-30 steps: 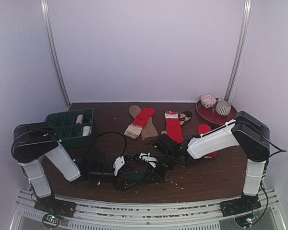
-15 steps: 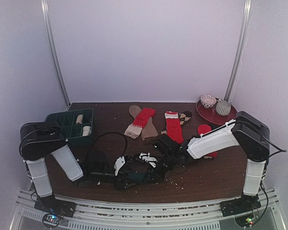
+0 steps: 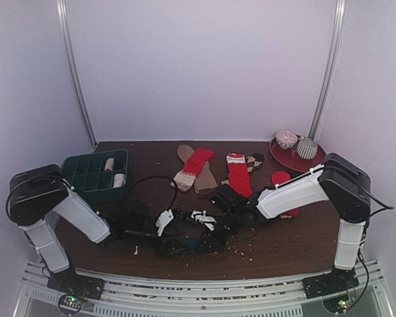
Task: Roll the socks
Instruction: Roll a pair of socks at the center of the board.
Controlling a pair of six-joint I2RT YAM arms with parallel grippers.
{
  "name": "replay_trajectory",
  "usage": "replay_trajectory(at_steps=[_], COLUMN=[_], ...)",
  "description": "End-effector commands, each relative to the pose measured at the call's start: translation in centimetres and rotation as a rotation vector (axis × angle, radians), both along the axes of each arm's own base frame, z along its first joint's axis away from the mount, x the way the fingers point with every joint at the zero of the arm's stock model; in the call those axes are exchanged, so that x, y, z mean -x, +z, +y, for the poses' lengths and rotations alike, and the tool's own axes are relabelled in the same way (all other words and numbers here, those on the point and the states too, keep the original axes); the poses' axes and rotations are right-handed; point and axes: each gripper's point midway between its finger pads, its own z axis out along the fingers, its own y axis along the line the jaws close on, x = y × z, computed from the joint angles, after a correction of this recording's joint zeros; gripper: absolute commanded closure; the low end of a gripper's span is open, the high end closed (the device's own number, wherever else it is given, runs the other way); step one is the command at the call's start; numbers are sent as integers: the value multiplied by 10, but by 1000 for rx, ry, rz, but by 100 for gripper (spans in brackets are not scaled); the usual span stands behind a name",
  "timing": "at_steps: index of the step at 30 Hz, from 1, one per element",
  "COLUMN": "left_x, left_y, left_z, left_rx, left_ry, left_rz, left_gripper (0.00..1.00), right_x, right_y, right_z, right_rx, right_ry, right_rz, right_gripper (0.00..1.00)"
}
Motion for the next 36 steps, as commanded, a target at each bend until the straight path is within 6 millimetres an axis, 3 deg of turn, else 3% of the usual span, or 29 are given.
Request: replay_trajectory(at_steps=[1,6,10,15,29,36], left_x=[-14,-23,-2,1,8,12], left_y=[8,39,62,39,22,2], left_z=[13,26,24,10,-12,-16], left_rx=[-100,-117,-62,-155,-249,-296], left_ry=[56,109,64,-54,-163,-203], left_rz=[-73,-219,-394,-423,-474,-415], left_gripper=[28,22,20,24,26,30], right_x=[46,46,47,48,47,45], right_y=[-87,-88,-89,-90,-91,-91], right_z=[-87,-87,-87,-87,-86,-85], right_rx=[432,436,438,448,448,444], right_ry=[-29,-26,-23,-13,-6,-9], right_rz=[171,173,181,189,185,182], right_gripper=[75,74,74,74,74,74])
